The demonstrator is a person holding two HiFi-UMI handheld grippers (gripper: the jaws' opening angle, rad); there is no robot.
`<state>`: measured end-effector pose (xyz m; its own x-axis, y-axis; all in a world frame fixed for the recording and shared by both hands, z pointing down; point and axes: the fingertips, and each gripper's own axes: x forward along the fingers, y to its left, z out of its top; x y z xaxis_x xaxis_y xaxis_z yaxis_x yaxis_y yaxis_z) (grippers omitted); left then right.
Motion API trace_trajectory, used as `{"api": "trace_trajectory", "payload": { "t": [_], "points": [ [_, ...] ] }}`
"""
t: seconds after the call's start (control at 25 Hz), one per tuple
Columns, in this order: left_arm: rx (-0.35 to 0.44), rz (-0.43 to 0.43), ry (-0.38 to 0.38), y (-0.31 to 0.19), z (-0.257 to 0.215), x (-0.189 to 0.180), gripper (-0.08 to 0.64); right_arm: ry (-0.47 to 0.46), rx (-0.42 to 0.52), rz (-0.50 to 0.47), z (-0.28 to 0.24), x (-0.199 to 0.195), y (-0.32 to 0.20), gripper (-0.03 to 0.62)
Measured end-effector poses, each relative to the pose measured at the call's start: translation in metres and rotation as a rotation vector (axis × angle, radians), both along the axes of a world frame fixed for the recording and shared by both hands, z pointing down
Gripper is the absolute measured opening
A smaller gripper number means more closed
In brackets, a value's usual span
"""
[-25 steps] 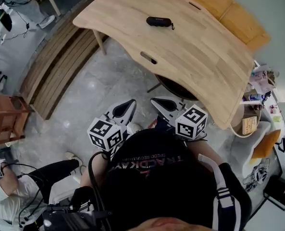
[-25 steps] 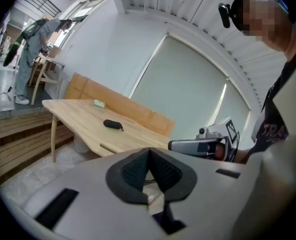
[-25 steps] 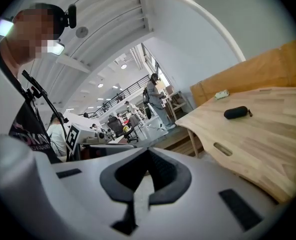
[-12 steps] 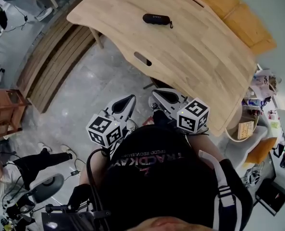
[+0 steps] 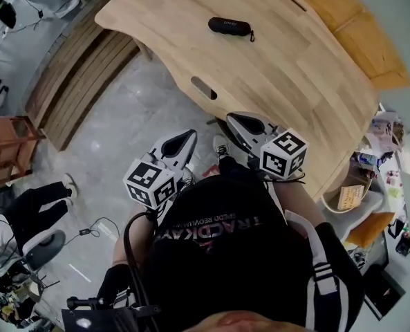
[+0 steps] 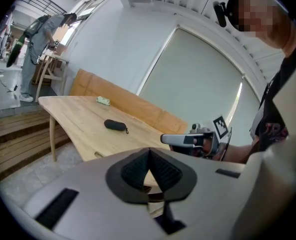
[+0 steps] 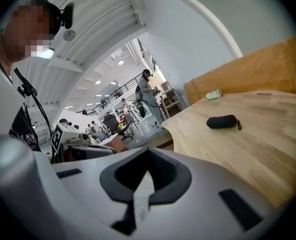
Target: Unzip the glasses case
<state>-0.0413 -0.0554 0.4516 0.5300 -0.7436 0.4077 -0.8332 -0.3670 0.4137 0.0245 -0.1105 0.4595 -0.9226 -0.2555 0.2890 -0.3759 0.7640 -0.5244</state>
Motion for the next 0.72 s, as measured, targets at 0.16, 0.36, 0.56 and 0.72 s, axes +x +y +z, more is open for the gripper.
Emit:
{"api": "trace_trajectory", "payload": {
  "t": [0.16, 0.36, 0.56, 0.72],
  "points": [
    [-0.024, -0.036, 0.015, -0.014, 0.010, 0.000, 0.011, 0.053, -0.021, -0.009, 0.031, 0.006, -0.037, 0.015],
    [-0.075, -0.089, 0.028, -0.024, 0.023, -0.004, 0.011, 0.148, -0.007, 0.007, 0.070, 0.023, -0.099, 0.015],
    [-0.087, -0.122, 0.009, -0.035, 0.026, -0.008, 0.011, 0.215, 0.035, 0.043, 0.094, 0.031, -0.165, 0.015],
    [-0.086, -0.119, -0.072, -0.040, 0.026, -0.010, 0.011, 0.256, 0.100, 0.071, 0.100, 0.028, -0.215, 0.017]
  ]
}}
